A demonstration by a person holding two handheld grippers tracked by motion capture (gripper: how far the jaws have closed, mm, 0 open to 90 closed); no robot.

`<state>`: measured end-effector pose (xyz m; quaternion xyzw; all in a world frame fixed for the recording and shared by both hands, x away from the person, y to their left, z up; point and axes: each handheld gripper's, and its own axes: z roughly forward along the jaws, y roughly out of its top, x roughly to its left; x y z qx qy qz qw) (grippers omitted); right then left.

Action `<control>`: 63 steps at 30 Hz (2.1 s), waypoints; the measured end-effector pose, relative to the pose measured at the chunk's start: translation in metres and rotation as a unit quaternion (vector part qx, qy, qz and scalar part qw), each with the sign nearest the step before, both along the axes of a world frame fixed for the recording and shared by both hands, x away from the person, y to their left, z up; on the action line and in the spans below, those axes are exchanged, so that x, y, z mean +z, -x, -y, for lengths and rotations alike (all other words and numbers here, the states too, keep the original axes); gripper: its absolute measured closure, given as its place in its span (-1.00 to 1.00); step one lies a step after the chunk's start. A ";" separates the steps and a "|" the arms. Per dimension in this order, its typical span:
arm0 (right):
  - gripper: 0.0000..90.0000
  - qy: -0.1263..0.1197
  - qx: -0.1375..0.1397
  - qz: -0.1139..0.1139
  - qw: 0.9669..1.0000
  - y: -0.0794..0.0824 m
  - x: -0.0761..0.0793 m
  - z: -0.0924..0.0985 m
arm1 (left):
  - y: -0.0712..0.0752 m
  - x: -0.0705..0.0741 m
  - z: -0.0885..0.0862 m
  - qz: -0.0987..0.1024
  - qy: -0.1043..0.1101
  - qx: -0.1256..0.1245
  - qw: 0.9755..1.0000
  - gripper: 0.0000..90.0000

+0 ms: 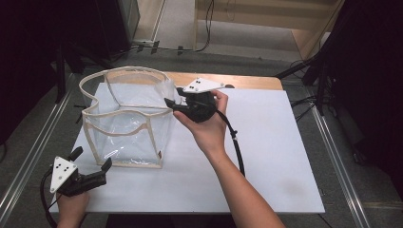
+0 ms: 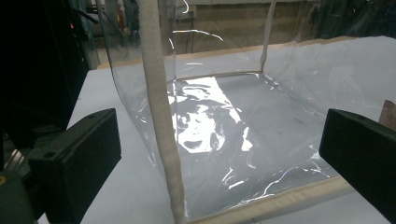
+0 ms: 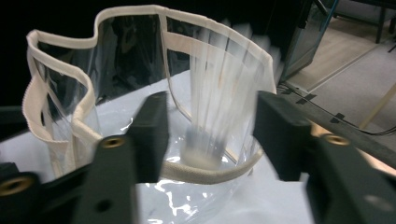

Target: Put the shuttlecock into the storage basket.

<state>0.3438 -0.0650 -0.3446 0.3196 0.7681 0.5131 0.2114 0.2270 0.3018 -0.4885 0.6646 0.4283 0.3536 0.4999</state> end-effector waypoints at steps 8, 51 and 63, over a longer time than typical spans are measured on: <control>-0.80 -0.011 0.009 -0.004 1.000 0.006 -0.003 0.022 | 0.000 0.000 0.000 0.000 -0.002 0.000 1.000 -1.00; -1.00 0.011 -0.009 -0.011 1.000 0.050 -0.073 0.099 | 0.001 0.000 0.002 0.000 -0.010 0.001 1.000 -1.00; -1.00 0.008 -0.028 -0.017 0.999 0.058 -0.085 0.123 | 0.002 0.000 0.002 0.004 -0.013 -0.002 1.000 -1.00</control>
